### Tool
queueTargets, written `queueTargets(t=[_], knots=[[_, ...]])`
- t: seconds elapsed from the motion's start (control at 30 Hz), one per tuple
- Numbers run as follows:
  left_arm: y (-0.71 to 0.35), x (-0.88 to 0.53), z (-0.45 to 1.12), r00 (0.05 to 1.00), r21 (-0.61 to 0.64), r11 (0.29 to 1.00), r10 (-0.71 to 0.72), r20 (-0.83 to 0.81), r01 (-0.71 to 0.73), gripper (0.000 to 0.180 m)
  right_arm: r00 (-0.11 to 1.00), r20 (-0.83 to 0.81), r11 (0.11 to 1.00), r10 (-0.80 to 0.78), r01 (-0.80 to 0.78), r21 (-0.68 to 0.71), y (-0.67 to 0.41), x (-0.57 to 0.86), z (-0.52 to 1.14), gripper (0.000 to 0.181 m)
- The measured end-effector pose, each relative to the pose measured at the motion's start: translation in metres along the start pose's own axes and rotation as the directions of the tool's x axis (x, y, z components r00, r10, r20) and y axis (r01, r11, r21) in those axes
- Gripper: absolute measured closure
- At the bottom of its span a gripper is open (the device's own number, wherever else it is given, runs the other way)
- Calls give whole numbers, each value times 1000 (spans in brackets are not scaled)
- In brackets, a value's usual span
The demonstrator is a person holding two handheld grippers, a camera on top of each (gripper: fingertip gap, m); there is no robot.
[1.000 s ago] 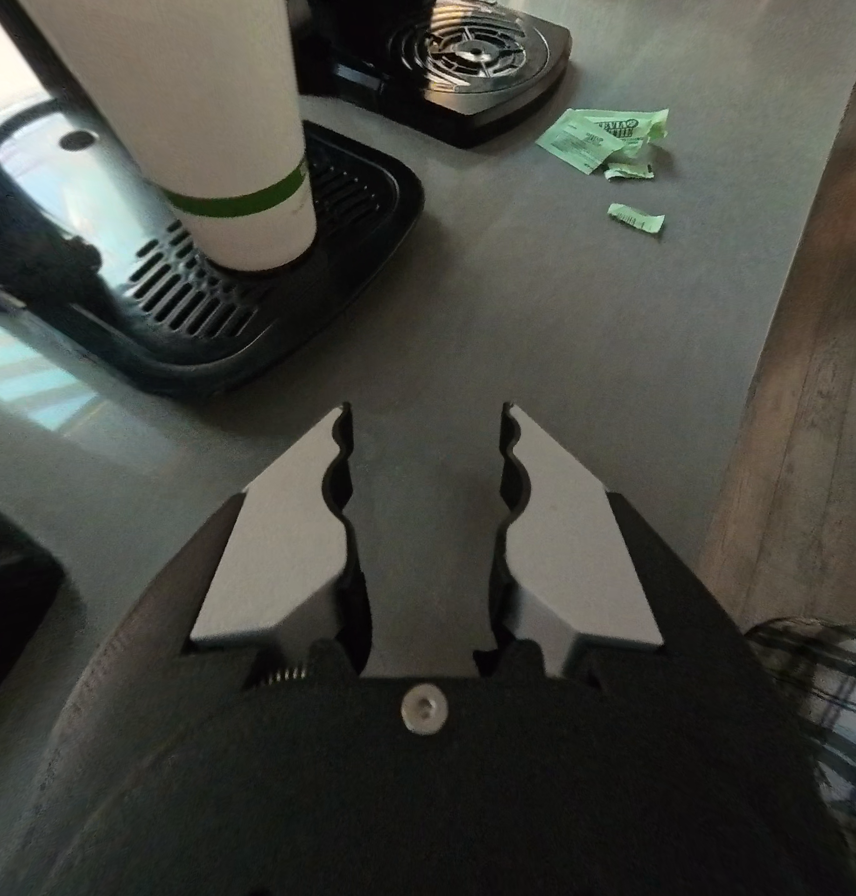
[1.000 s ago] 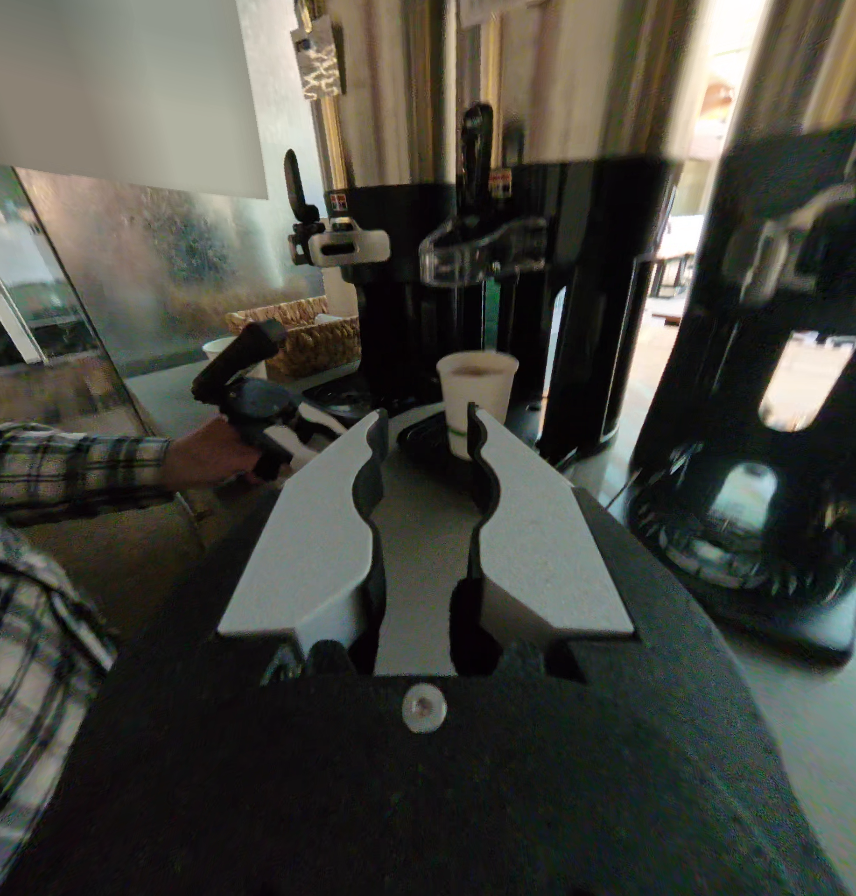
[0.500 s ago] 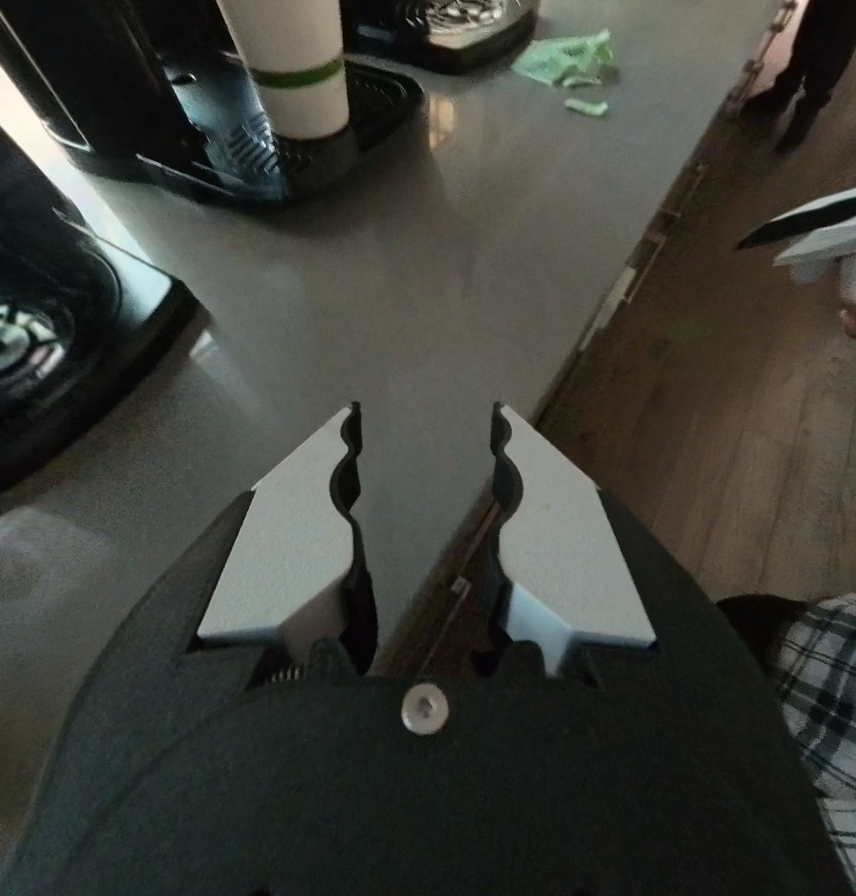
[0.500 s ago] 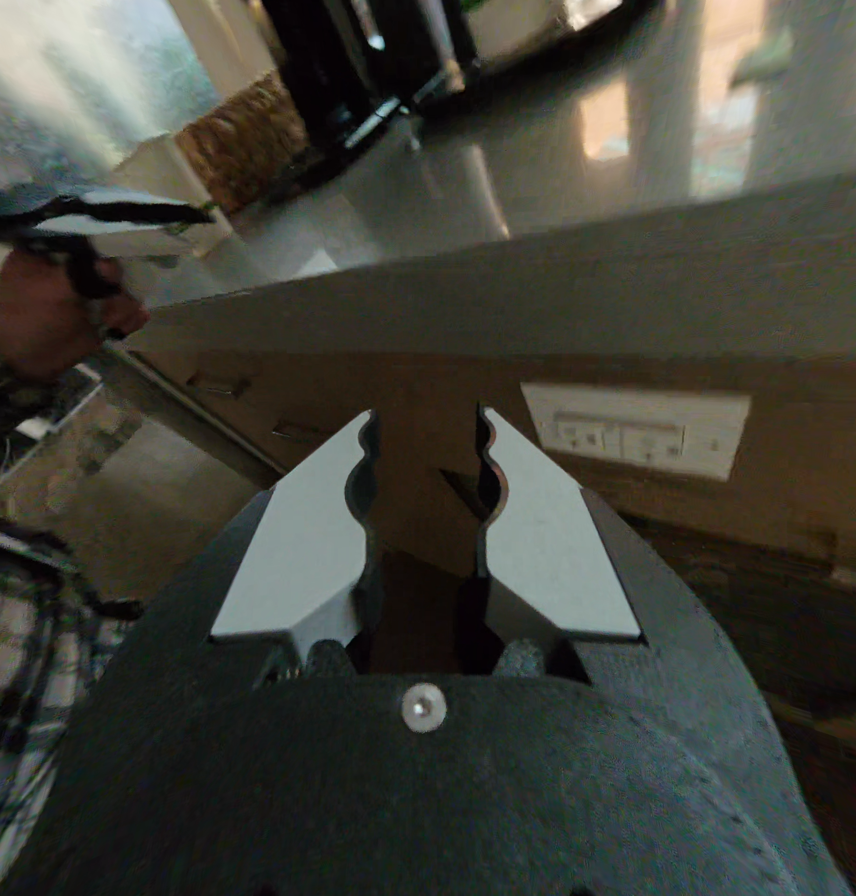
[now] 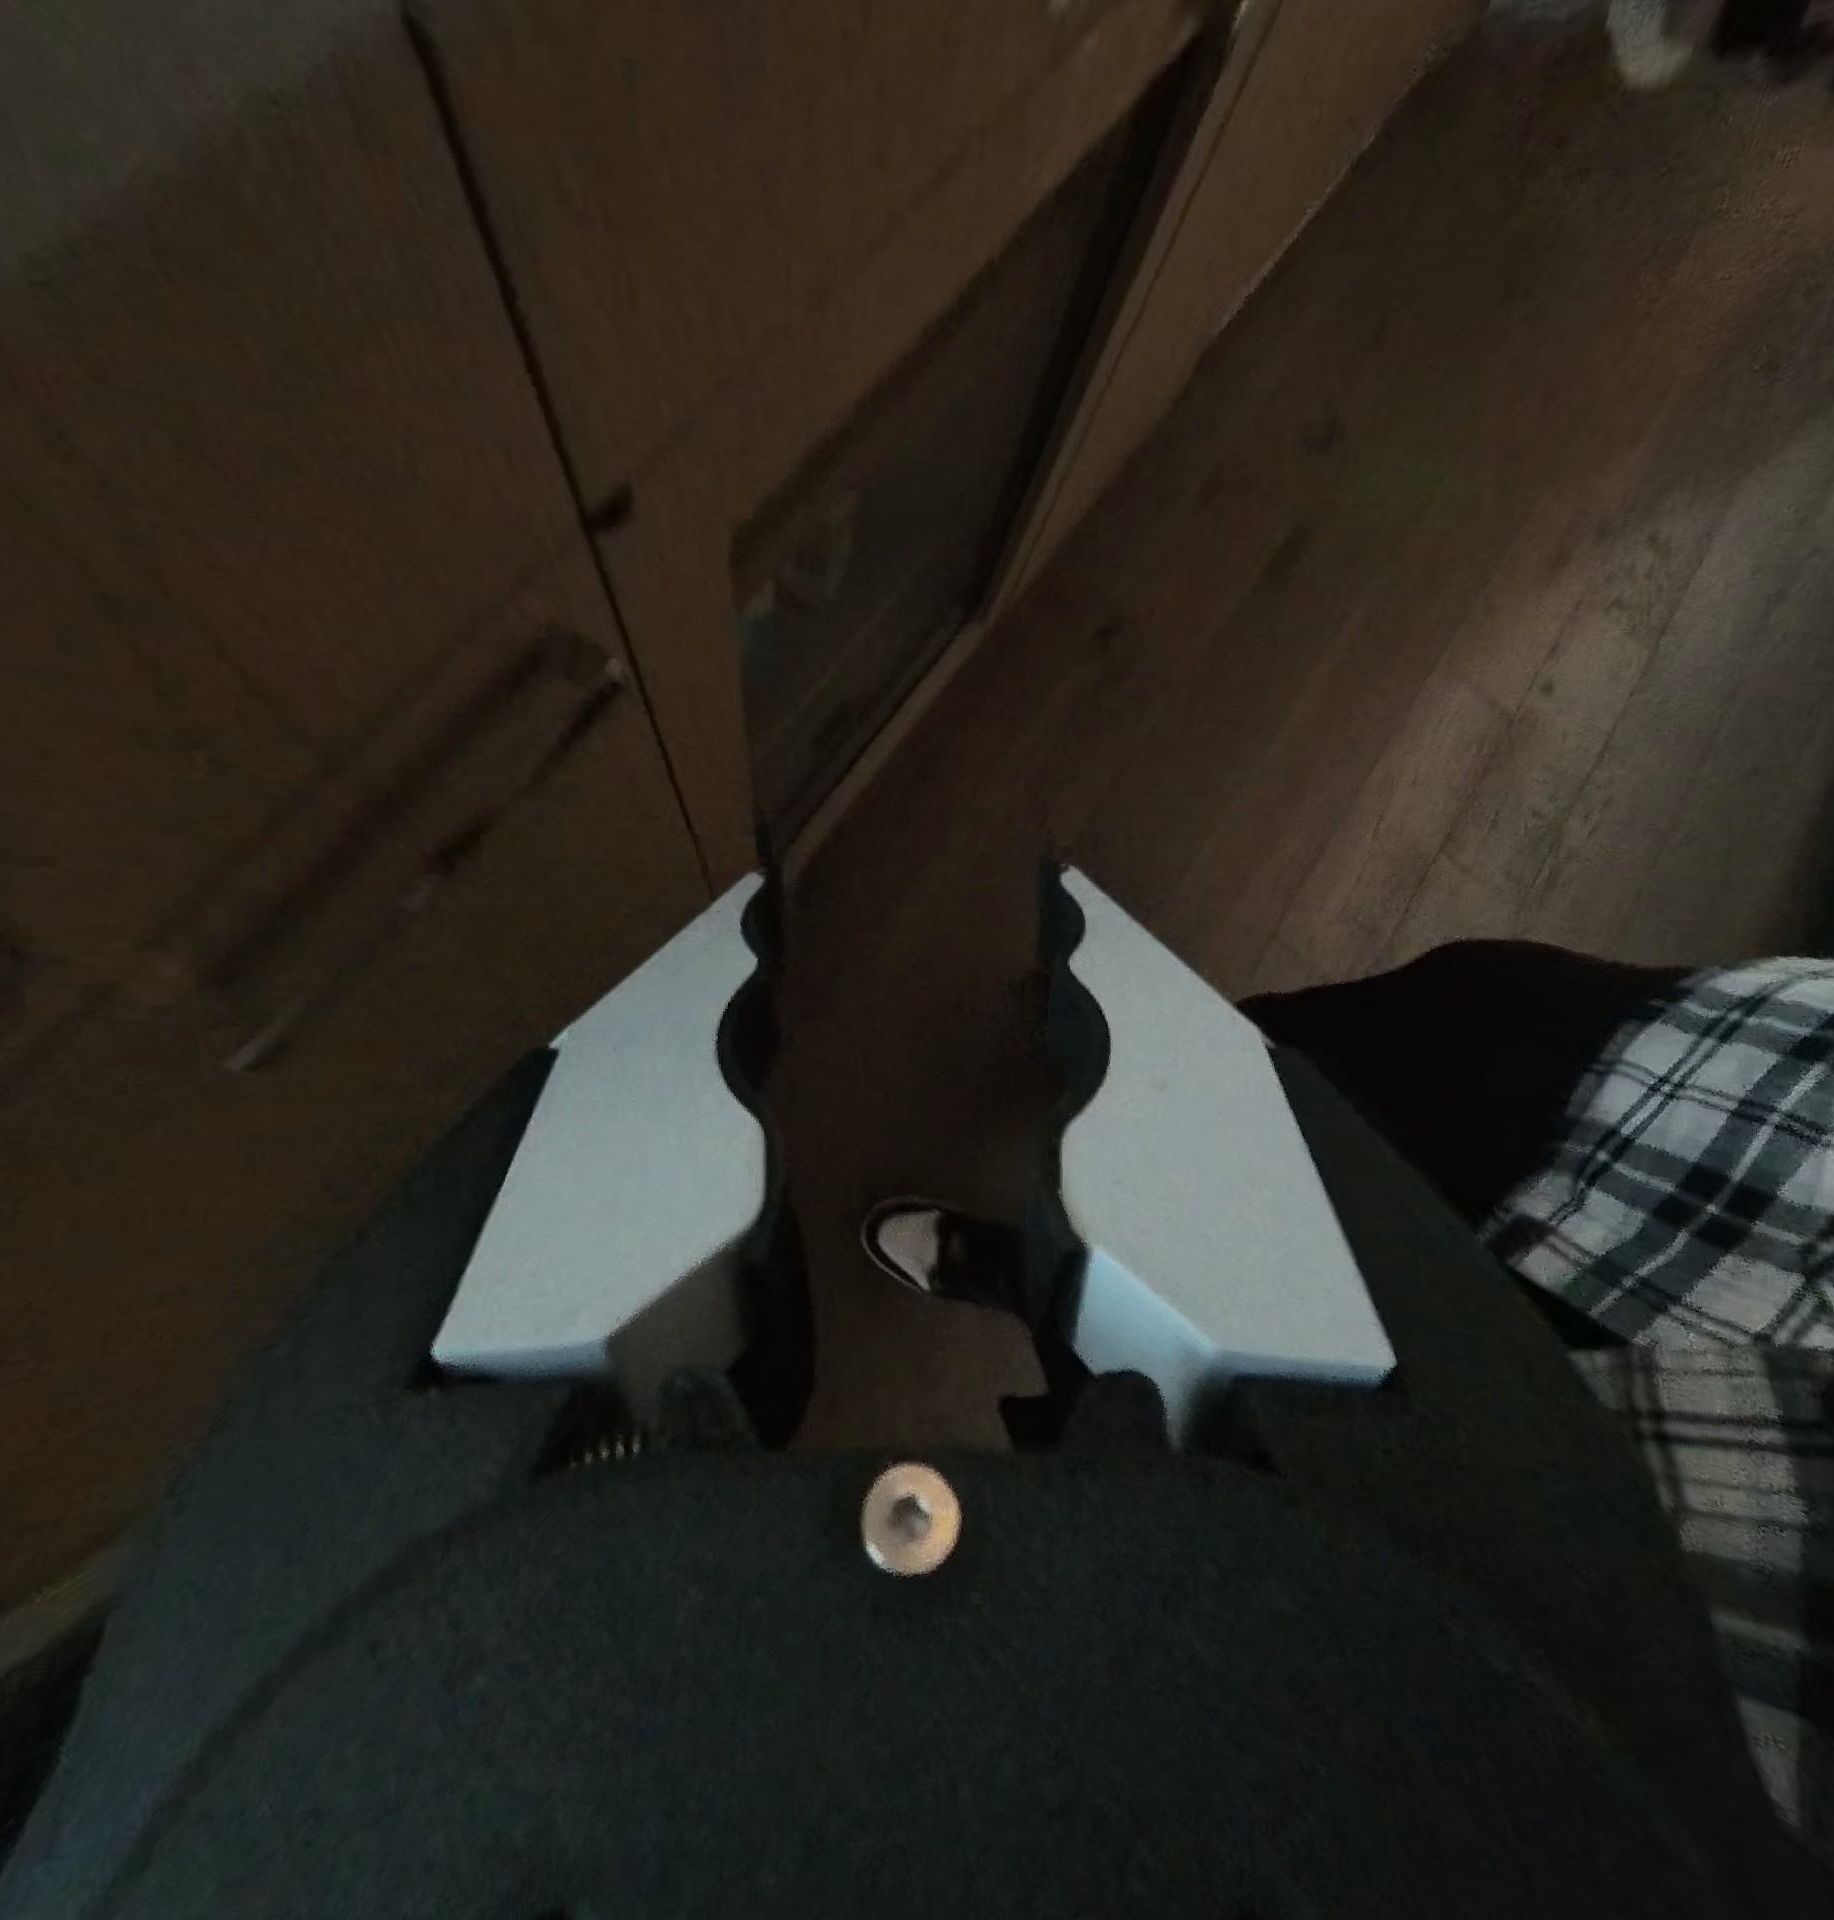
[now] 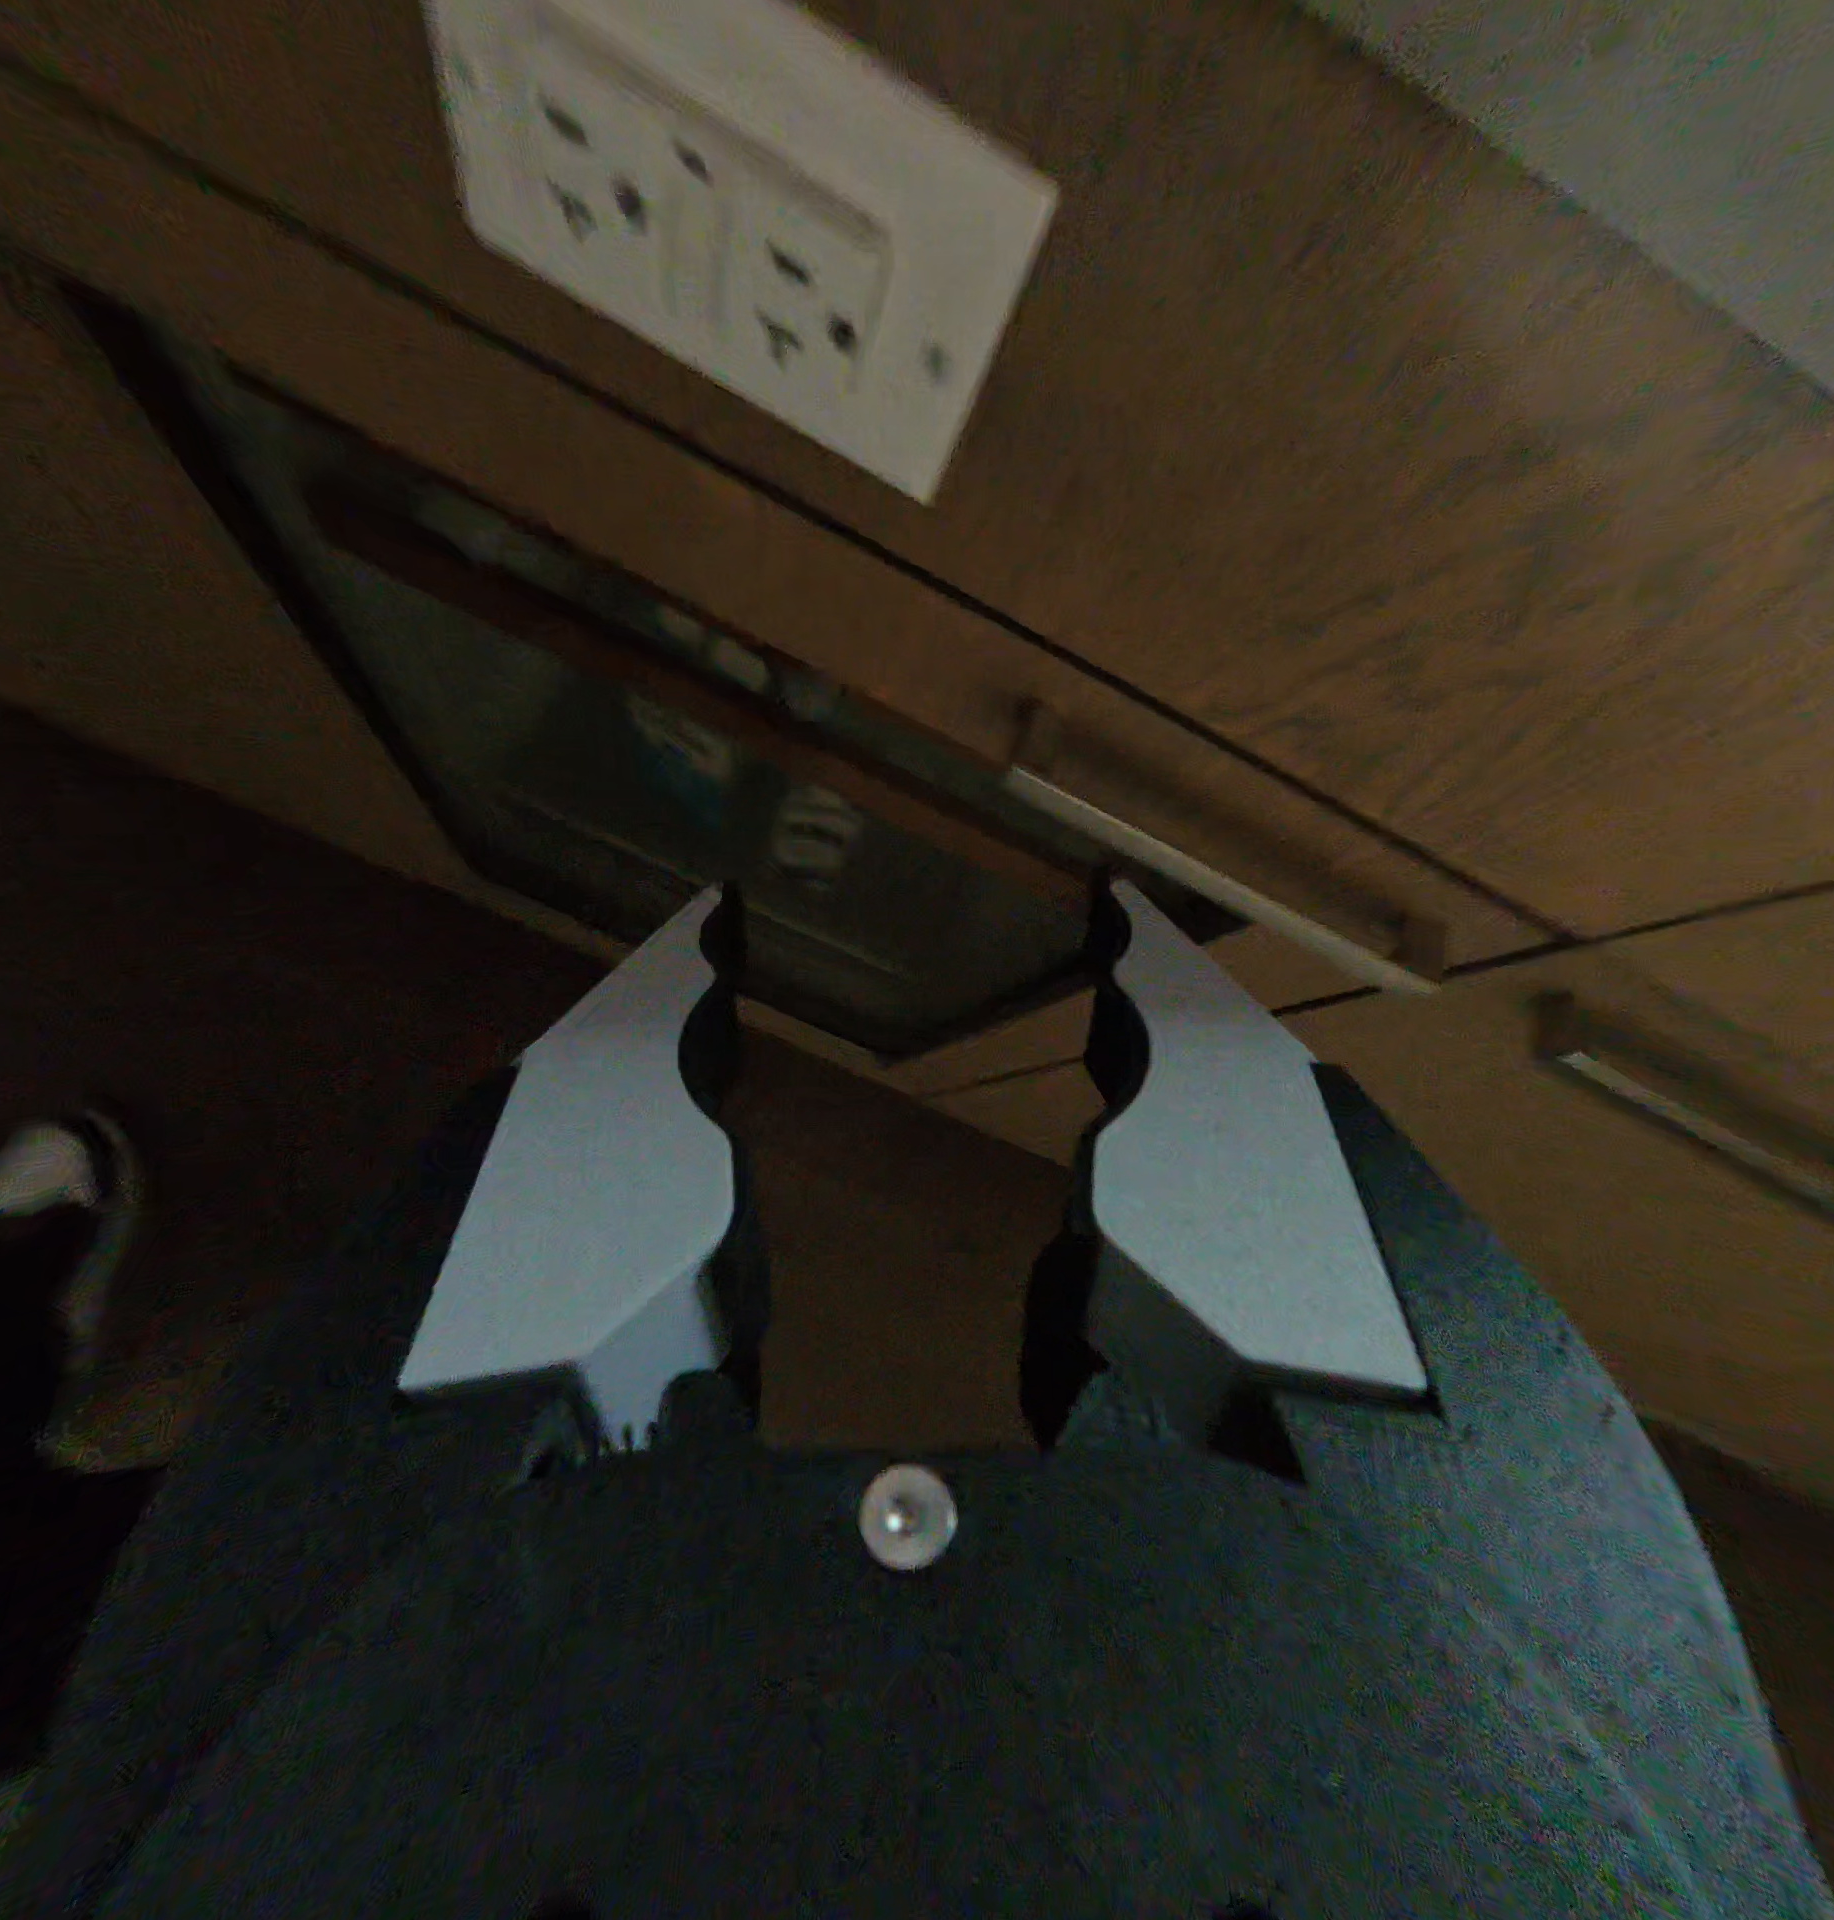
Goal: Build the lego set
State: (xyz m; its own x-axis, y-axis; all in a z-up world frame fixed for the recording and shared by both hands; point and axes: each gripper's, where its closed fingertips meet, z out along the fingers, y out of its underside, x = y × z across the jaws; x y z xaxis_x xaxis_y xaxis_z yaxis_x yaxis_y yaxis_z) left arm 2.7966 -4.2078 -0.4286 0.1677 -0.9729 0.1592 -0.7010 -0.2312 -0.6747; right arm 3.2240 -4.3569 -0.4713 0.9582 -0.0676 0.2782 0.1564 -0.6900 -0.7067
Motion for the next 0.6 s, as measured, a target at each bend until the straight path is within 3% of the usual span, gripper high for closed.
queueTargets(t=[0.2, 0.3, 0.4, 0.53, 0.6], knots=[[37, 32, 37, 991, -81, 989, -119, 63, 124, 134, 931, 55, 926, -360, 364, -97, 22, 64, 58, 122], [38, 61, 64, 972, -76, 970, -228, 58, 232, 133, 852, 152, 842, -501, 521, -142, 43, 74, 85, 127], [30, 94, 89, 964, -76, 961, -263, 48, 266, 133, 781, 246, 770, -574, 617, -161, 64, 78, 104, 128], [19, 130, 108, 966, -78, 964, -252, 50, 256, 135, 753, 350, 750, -557, 637, -175, 76, 82, 125, 139], [18, 143, 114, 967, -89, 963, -250, 54, 254, 135, 730, 367, 750, -576, 651, -119, 69, 79, 128, 147]])
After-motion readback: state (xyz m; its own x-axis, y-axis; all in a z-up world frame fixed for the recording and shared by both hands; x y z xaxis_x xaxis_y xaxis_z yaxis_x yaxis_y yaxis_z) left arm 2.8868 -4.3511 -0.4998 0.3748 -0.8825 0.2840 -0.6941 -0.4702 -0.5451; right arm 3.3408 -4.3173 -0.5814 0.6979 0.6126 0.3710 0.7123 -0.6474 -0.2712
